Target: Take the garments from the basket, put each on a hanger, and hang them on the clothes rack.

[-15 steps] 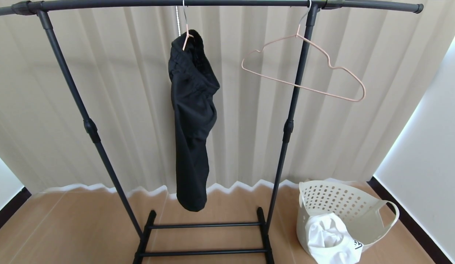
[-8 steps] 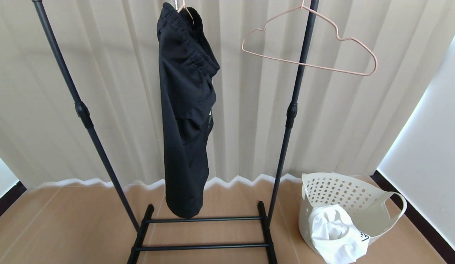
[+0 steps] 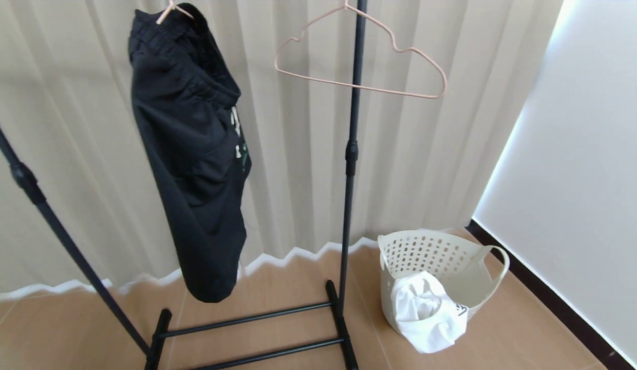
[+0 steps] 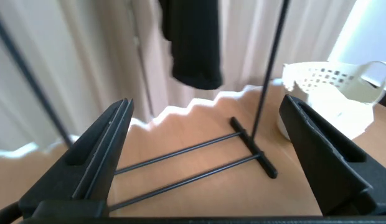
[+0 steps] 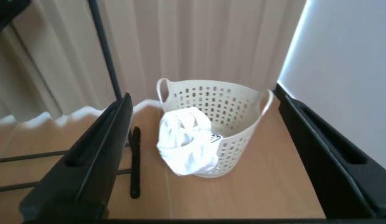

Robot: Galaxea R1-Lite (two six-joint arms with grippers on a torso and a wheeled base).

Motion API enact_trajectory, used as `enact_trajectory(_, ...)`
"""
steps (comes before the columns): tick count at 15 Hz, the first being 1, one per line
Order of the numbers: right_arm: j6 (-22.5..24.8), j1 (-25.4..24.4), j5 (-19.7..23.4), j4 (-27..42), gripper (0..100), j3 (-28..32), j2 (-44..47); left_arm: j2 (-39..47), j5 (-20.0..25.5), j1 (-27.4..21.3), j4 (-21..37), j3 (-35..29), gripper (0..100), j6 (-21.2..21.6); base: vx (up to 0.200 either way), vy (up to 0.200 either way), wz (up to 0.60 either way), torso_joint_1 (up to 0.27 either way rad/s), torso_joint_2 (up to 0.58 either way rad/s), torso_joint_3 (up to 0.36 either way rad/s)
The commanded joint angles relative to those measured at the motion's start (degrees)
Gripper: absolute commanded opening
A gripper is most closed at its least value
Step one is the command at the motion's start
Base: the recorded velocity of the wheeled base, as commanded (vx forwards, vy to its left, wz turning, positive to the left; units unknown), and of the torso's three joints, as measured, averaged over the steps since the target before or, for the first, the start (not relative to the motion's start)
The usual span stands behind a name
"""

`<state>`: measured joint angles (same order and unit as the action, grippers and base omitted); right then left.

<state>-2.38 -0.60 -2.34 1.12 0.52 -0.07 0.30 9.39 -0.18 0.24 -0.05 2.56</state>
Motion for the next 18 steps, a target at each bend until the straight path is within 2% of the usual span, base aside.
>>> enact_trajectory(1,0.0,0.0,0.0,0.0,100,0.0,0.1,0.2,0.0,0.0,0.0,0.0,100,0.0,0.0,0.0,0.0,0.0,0.0,0.0)
enact_trajectory(2,0.0,0.0,0.1,0.0,100,0.0,0.1,0.1,0.0,0.0,0.0,0.0,100,0.0,0.0,0.0,0.0,0.0,0.0,0.0)
enact_trajectory(11,0.0,0.0,0.1,0.0,100,0.0,0.1,0.1,0.0,0.0,0.0,0.0,100,0.0,0.0,-0.2,0.0,0.002,0.01,0.002)
enact_trajectory(18,0.0,0.0,0.1,0.0,100,0.0,0.1,0.2,-0.2,0.0,0.0,0.0,100,-0.2,0.0,0.0,0.0,0.0,0.0,0.0)
